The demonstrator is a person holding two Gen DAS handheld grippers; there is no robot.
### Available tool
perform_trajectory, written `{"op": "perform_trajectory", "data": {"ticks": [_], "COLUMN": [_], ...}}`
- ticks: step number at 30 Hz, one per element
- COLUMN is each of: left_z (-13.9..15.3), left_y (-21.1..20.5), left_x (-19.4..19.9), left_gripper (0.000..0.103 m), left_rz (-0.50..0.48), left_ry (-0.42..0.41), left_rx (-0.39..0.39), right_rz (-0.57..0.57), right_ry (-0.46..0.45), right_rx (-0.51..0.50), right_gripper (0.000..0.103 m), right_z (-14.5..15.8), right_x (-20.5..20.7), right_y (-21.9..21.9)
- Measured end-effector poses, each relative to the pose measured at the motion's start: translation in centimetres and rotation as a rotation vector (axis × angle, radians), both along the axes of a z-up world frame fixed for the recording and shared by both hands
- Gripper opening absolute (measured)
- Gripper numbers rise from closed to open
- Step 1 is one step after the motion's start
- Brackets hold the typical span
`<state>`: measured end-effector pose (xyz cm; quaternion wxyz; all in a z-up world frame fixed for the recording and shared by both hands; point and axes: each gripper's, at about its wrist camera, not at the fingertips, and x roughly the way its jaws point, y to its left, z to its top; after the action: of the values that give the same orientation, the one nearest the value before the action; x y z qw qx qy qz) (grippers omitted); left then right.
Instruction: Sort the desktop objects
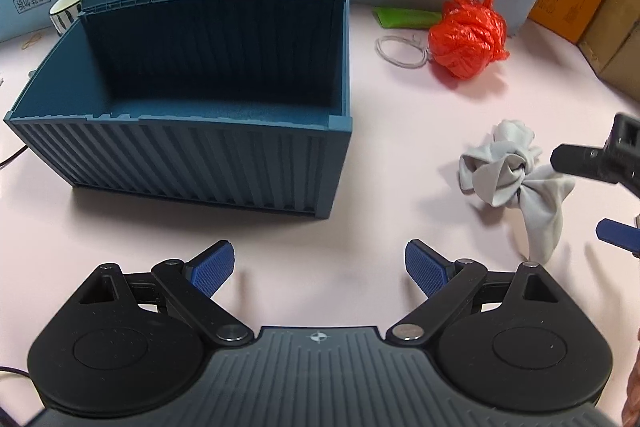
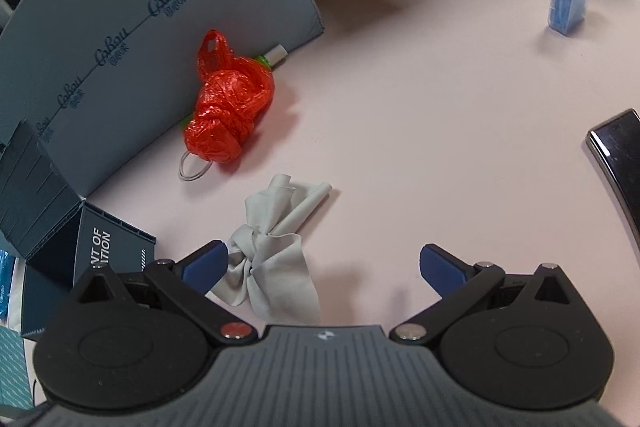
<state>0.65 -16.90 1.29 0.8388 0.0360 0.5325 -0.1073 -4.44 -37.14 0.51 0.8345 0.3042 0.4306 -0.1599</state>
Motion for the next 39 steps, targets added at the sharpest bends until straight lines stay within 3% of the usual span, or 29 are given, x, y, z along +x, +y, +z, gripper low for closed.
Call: {"op": "perform_trajectory", "data": {"ticks": [4, 9, 15, 20, 29, 39], "left_z": [1.2, 2.2, 1.6, 0.5, -0.4, -0.8], "left_y": [0.1, 0.1, -0.1, 0.2, 0.7, -0.4], "left_x": [0.3, -0.1, -0.2, 0.6, 0.9, 0.8], "left_gripper": [0.092, 0.092, 0.092, 0.092, 0.092, 0.092], "left_rz": [0.008, -0.007, -0.05, -0.055, -0.021, -0.062], "left_ry": [0.01, -0.043, -0.124, -0.08, -0.037, -0.015], "left_rx": [-0.035, -0.075, 0.001, 0.0, -0.037, -0.029], "right_rz": [-0.001, -0.017, -0.034, -0.024, -0.045, -0.048], "right_ry": [0.031, -0.029, -0.119, -0.135, -0.119, -0.085], "right_rx": [0.022, 0.03, -0.043, -0.115, -0.142, -0.142], "right_gripper": [0.103, 0.103, 0.103, 0.103, 0.103, 0.103], "right_z": [0.9, 2.5, 2.3, 0.7, -0.4, -1.9], "right_x": [0.4, 0.1, -0.7, -0.8, 0.1, 1.0], "right_y": [0.2, 0.4, 0.3, -0.1, -0.8, -1.3]}}
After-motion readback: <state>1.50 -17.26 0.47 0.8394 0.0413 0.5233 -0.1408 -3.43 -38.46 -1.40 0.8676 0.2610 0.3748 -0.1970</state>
